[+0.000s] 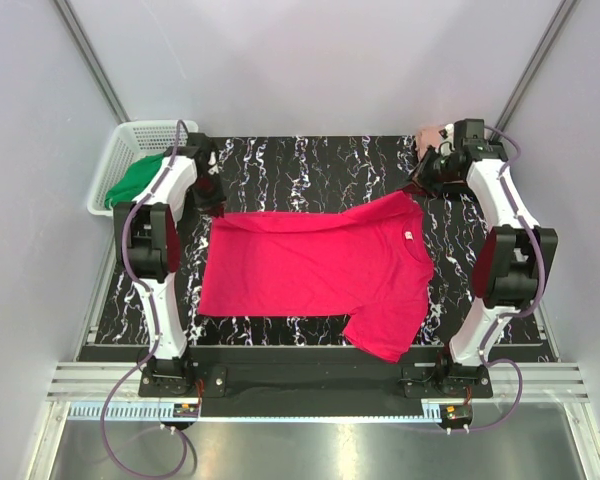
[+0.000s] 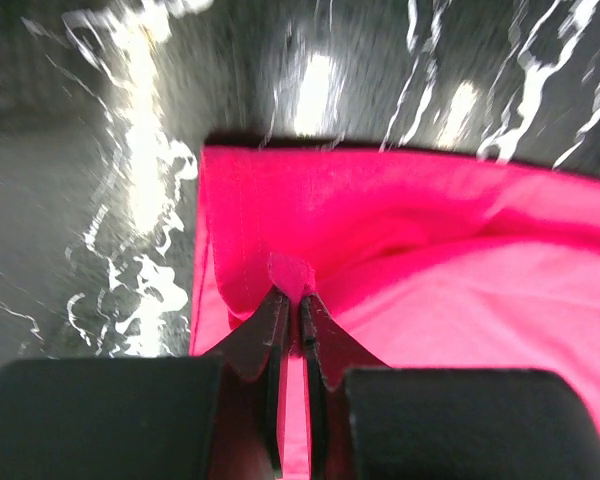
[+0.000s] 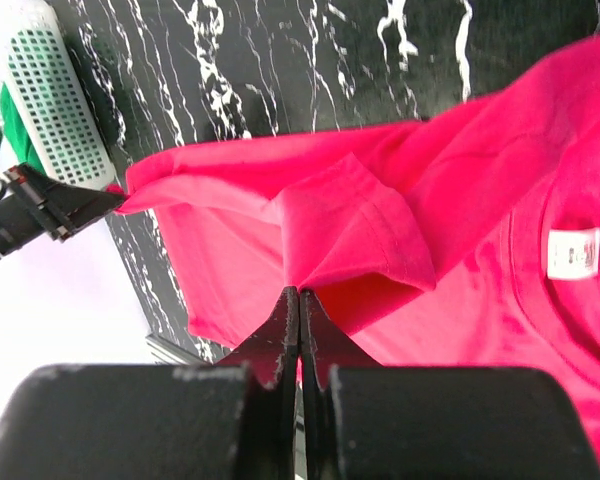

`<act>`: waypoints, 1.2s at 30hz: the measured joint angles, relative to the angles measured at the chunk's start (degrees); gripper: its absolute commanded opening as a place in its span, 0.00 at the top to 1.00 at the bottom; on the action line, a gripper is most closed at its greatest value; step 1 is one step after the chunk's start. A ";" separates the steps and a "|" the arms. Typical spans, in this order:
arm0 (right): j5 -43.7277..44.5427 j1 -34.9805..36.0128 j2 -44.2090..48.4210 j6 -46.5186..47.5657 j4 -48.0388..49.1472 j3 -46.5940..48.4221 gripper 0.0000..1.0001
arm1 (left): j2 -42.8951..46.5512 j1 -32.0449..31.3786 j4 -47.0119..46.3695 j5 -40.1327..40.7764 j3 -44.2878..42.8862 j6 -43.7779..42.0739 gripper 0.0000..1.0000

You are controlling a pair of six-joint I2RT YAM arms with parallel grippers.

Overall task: Fold and stack the t-shirts
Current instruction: Fold the tshirt

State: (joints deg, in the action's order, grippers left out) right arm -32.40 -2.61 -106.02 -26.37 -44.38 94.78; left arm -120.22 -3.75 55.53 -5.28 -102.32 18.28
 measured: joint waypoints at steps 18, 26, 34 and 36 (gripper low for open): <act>2.05 0.00 7.37 0.28 -1.05 -13.97 1.00 | 3.93 -0.35 0.15 0.96 7.96 -0.37 1.00; 3.28 0.00 8.52 0.92 -1.42 -16.15 1.00 | 3.93 -0.35 0.17 3.76 8.28 -0.11 1.00; 4.28 0.00 8.52 1.44 -2.01 -18.60 1.00 | 3.93 -0.35 0.31 4.52 9.86 -0.02 1.00; 4.44 0.00 8.52 1.62 -2.05 -18.75 1.00 | 3.93 -0.35 0.37 4.48 10.16 0.00 0.81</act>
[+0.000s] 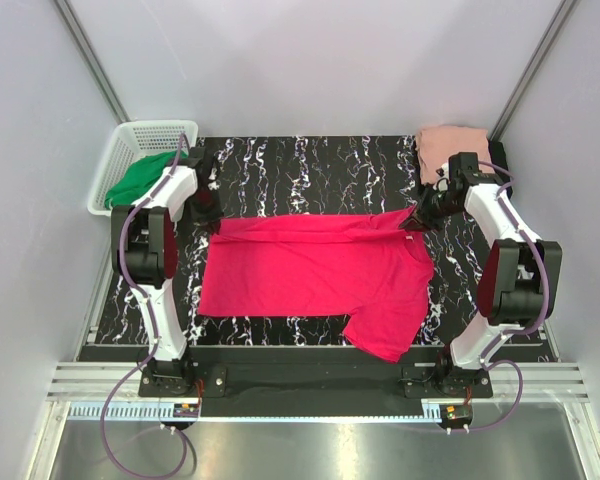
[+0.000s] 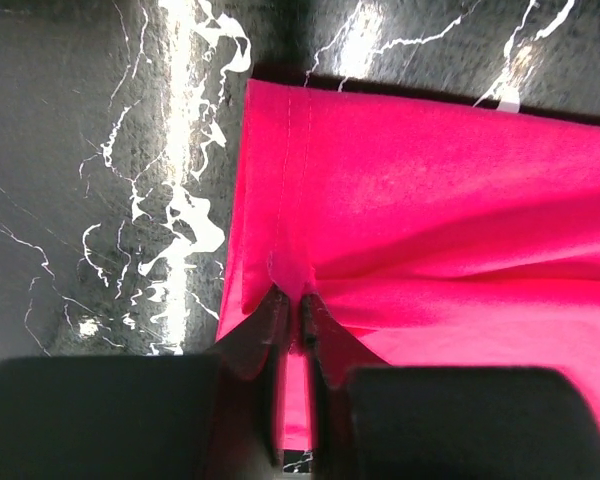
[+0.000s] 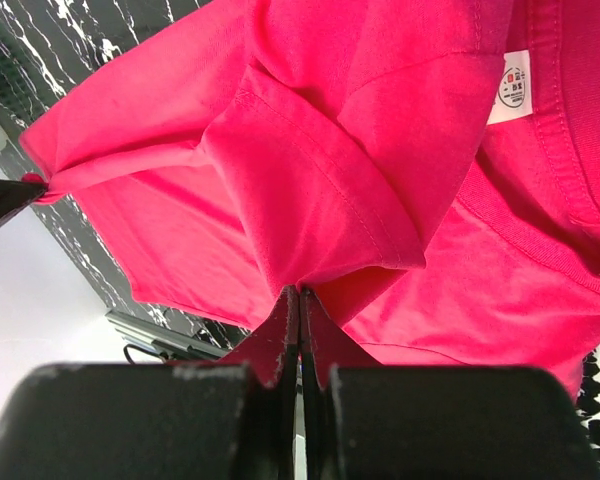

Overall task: Fold and stack the t-shirts
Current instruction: Fold the tshirt

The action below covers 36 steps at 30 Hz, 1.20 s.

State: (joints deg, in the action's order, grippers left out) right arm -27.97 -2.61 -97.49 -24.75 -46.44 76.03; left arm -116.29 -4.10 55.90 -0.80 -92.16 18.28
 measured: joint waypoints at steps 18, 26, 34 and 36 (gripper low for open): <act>5.11 0.00 3.13 0.63 -0.22 0.72 0.79 | 3.54 0.00 0.15 0.85 0.20 1.20 0.45; 4.61 0.00 0.59 0.76 -0.02 8.04 0.82 | 5.79 -0.02 -0.26 0.70 -1.79 1.90 0.47; 0.81 0.00 -10.56 0.11 0.20 12.28 0.80 | 7.91 -1.09 -1.90 -1.16 -1.03 3.04 0.48; -0.48 0.00 -12.68 0.02 0.20 13.20 0.79 | 8.59 -1.57 -2.32 -1.95 -0.61 3.37 0.48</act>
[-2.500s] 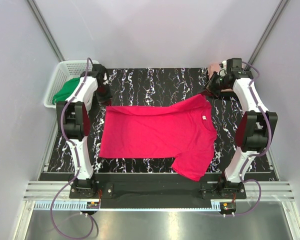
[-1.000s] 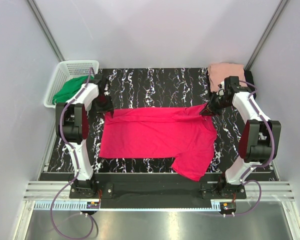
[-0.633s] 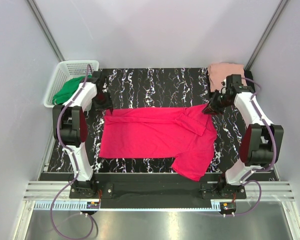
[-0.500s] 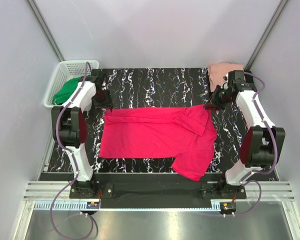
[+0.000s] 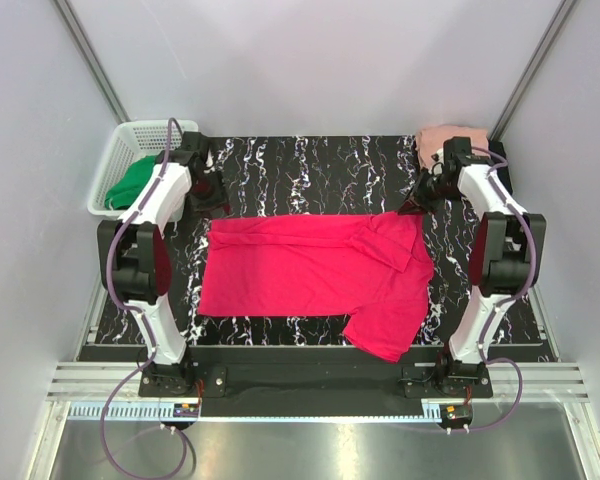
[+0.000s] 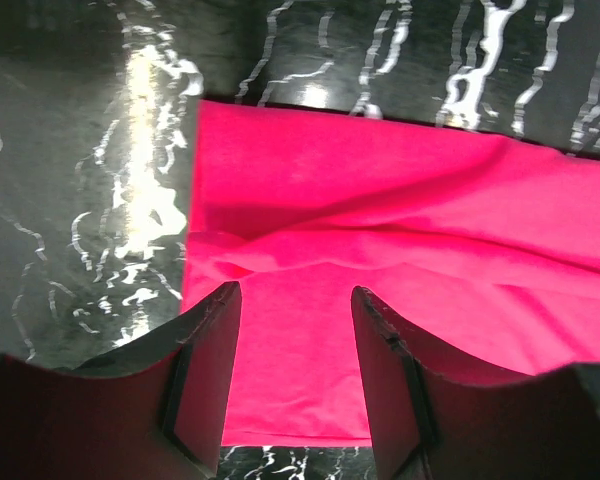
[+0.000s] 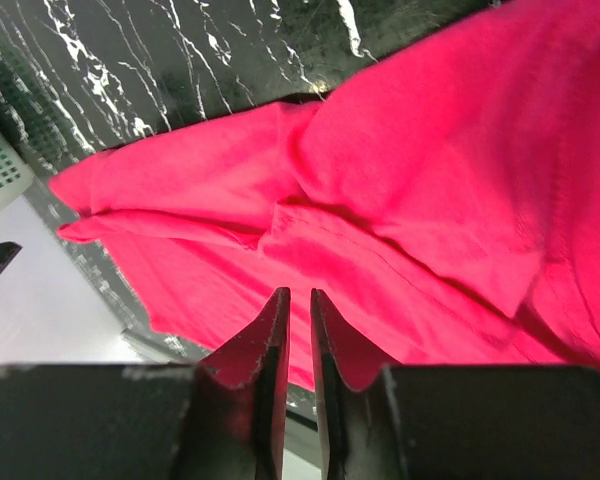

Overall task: Fold and stack the t-shirts
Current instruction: Fold the tshirt

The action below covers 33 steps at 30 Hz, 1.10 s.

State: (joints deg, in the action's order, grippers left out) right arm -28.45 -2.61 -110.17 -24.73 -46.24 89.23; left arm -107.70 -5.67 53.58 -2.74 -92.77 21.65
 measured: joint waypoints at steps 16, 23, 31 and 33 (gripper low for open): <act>-2.56 0.07 -3.50 0.24 0.42 -9.22 0.59 | 0.50 -2.16 -1.01 -2.97 0.13 0.72 0.49; -2.05 0.07 -1.55 0.92 0.48 -13.70 0.55 | 1.40 -2.71 -1.18 -3.08 2.51 0.70 0.49; -0.42 0.07 2.64 0.90 2.27 -15.39 0.54 | 3.37 -2.91 -0.87 -3.08 3.37 0.66 0.50; 0.02 0.07 2.97 0.92 2.32 -15.91 0.54 | 3.41 -2.91 -0.90 -3.08 3.37 0.68 0.50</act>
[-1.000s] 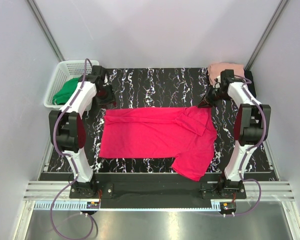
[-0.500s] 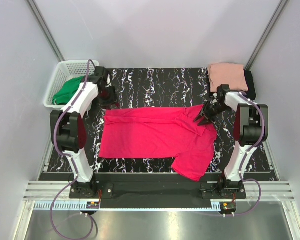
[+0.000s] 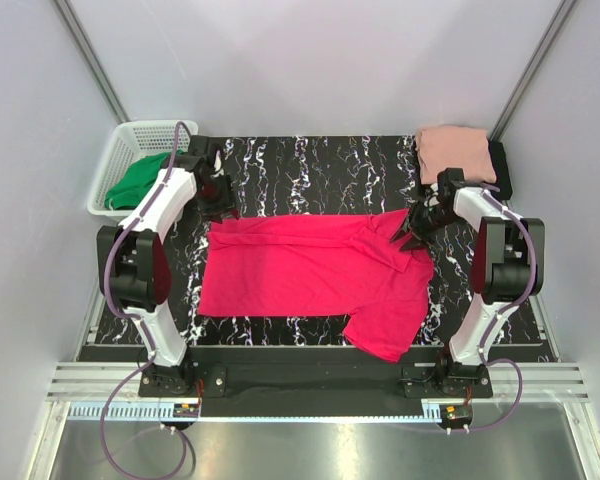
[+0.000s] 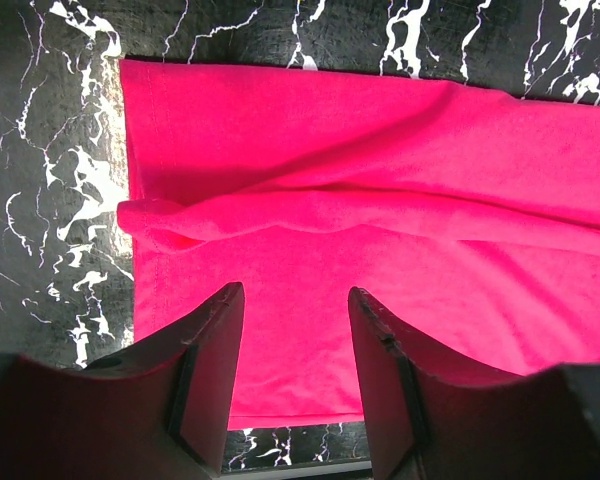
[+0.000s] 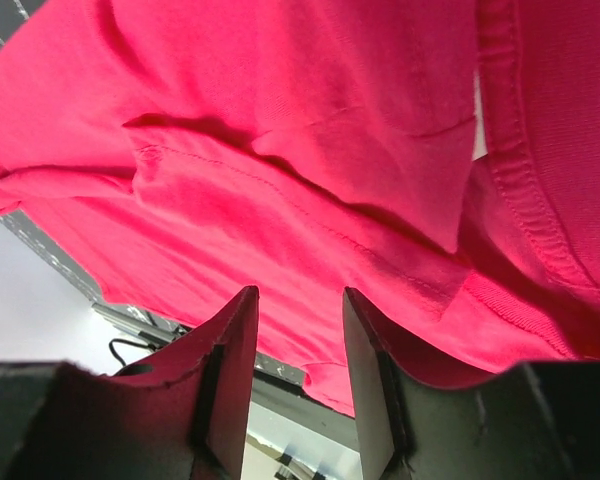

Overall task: Fold and stack the t-shirts
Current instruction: Fold the tshirt

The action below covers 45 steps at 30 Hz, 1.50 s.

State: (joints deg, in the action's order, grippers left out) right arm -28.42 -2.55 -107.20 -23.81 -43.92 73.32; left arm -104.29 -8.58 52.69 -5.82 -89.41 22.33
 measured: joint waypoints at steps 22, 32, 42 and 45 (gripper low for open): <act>4.42 -2.23 -0.13 -0.61 0.61 -0.57 0.52 | 0.00 -0.02 0.37 -0.07 -0.11 -0.70 0.51; 4.79 -2.82 -2.43 -0.48 0.48 0.04 0.51 | 0.00 -0.02 0.39 -0.04 -0.11 -0.96 0.51; 3.43 -2.82 -4.55 -0.35 0.50 1.11 0.59 | 0.00 -0.02 0.39 -0.02 -0.11 -0.98 0.52; 2.89 -2.82 -4.55 -0.22 0.44 1.11 0.75 | 0.00 -0.02 0.37 -0.04 -0.11 -0.94 0.52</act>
State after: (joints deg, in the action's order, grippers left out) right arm -25.54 -5.37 -111.74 -24.03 -43.48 74.43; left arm -104.29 -8.60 53.06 -5.87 -89.52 21.39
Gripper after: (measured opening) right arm 0.330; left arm 0.484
